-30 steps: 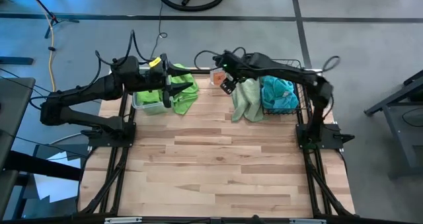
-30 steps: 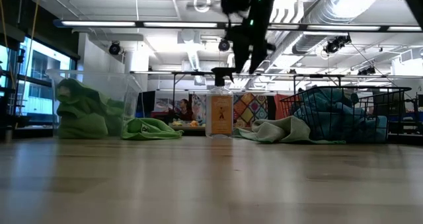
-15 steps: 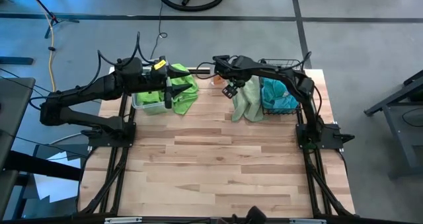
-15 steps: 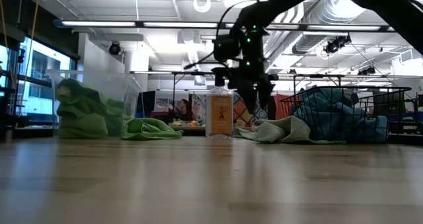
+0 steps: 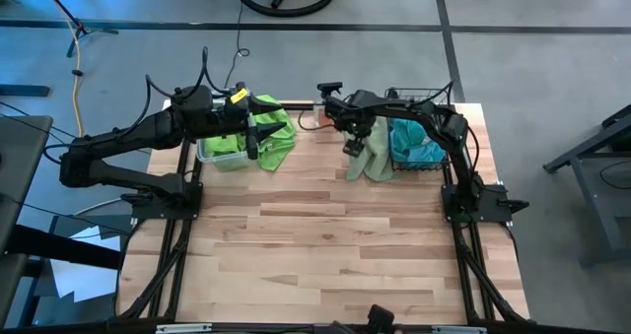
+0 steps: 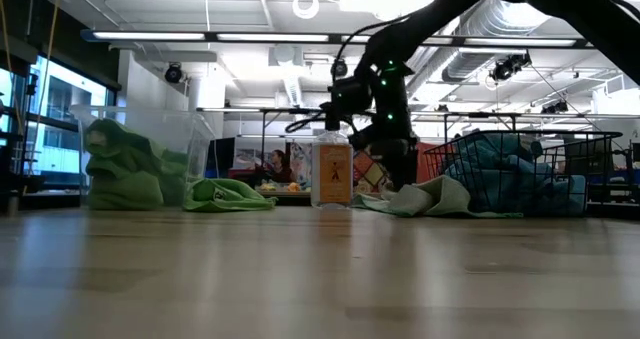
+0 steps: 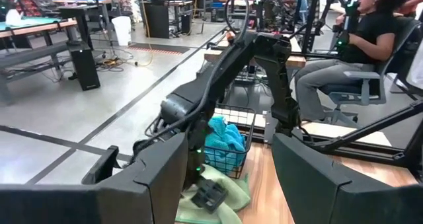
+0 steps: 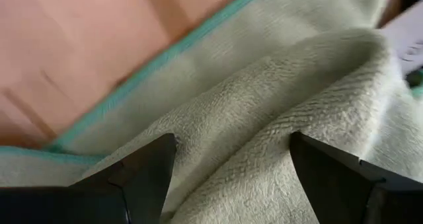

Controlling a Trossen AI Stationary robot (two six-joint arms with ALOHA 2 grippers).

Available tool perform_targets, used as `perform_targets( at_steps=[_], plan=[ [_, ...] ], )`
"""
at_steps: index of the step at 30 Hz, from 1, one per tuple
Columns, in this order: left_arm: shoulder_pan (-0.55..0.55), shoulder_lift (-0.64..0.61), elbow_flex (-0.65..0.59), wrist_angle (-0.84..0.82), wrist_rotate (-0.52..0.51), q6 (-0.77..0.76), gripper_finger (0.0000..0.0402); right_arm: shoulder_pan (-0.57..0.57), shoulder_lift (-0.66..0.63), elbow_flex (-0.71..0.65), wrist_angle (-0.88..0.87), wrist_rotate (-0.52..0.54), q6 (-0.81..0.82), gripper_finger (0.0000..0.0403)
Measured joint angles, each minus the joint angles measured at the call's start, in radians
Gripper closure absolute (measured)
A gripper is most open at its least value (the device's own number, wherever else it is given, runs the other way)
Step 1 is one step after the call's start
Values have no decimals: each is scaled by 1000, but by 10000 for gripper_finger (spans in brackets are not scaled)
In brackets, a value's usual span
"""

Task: Sort microfiber towel by color & place in baskets
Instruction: Put the light green microfiber cloth into the bin

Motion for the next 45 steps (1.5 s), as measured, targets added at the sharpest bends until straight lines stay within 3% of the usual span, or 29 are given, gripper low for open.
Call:
perform_targets(
  at_steps=[12,18,22,28,29,38,45],
  plan=[
    [0,0,0,0,-5,-27,193,-14,-11,-174,112,-12,-45,105],
    [0,0,0,0,-5,-29,193,-14,-8,-183,135,-17,-48,118],
    [0,0,0,0,-5,-47,193,-13,-6,-184,137,-26,-44,178],
    [-1,-1,0,0,-4,-55,193,-14,-4,-185,138,-39,-44,369],
    [-1,-3,0,-1,-4,-55,193,-13,-4,-185,138,-42,-44,383],
    [-1,-65,0,-1,-4,-55,193,9,-31,-189,151,-6,-45,399],
    [0,-96,0,0,-4,-53,193,14,-136,-192,155,-29,-22,401]
  ],
)
